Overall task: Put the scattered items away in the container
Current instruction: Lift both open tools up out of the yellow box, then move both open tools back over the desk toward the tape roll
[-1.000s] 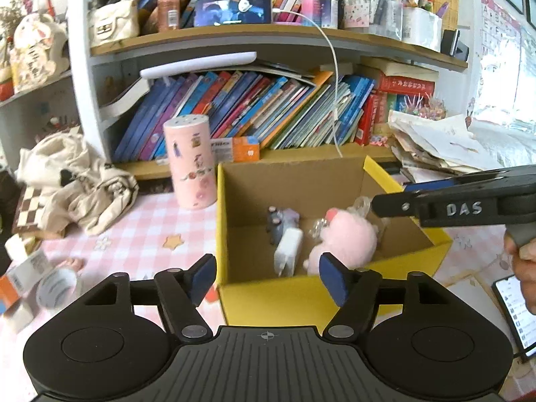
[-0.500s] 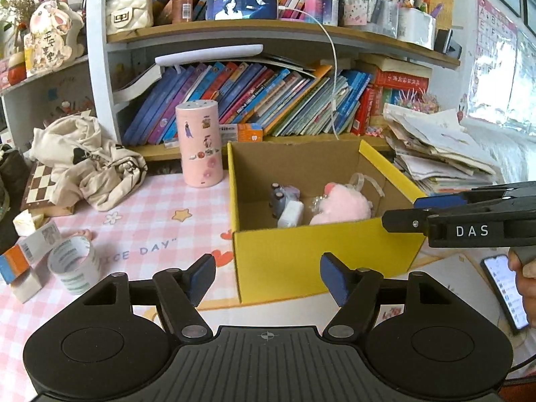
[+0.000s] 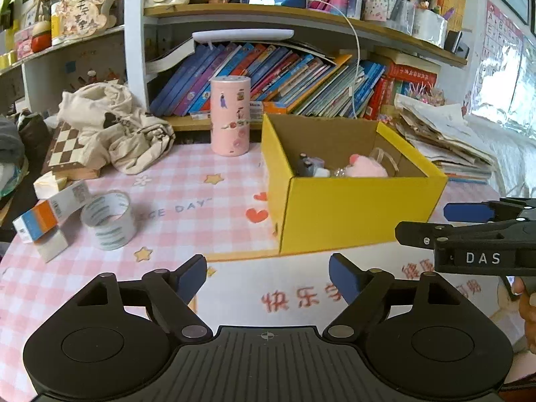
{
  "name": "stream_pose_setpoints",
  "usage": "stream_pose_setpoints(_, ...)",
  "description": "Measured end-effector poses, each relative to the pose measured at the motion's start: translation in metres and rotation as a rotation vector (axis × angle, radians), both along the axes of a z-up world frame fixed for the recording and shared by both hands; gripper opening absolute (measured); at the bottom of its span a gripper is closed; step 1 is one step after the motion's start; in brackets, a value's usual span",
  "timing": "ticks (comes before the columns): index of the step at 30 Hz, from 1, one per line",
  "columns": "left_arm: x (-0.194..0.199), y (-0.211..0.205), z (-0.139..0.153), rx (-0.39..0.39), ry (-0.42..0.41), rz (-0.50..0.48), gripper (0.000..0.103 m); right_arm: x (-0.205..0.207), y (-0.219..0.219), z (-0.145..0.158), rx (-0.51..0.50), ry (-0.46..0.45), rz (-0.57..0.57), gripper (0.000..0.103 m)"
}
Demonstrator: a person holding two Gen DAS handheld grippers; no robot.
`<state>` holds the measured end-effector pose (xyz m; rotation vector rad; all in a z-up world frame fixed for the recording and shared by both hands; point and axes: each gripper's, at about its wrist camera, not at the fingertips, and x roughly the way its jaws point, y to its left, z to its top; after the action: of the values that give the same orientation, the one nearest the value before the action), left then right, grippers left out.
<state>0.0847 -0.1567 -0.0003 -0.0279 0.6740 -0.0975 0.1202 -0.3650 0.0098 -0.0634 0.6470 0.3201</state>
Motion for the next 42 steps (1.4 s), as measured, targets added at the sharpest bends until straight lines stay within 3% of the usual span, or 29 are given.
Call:
stream_pose_setpoints(7, -0.015, 0.027, 0.002, 0.002, 0.001, 0.001, 0.092, -0.023, 0.024, 0.001, 0.011, 0.015, -0.050, 0.082)
stream_pose_setpoints(19, -0.038, 0.070, 0.003, 0.035, 0.006, 0.018, 0.096, -0.051, 0.072, -0.001, -0.022, 0.021, -0.081, 0.096)
stream_pose_setpoints(42, -0.087, 0.171, -0.001, 0.014, 0.017, 0.174, 0.097, -0.078, 0.185, -0.006, -0.059, 0.023, 0.087, 0.099)
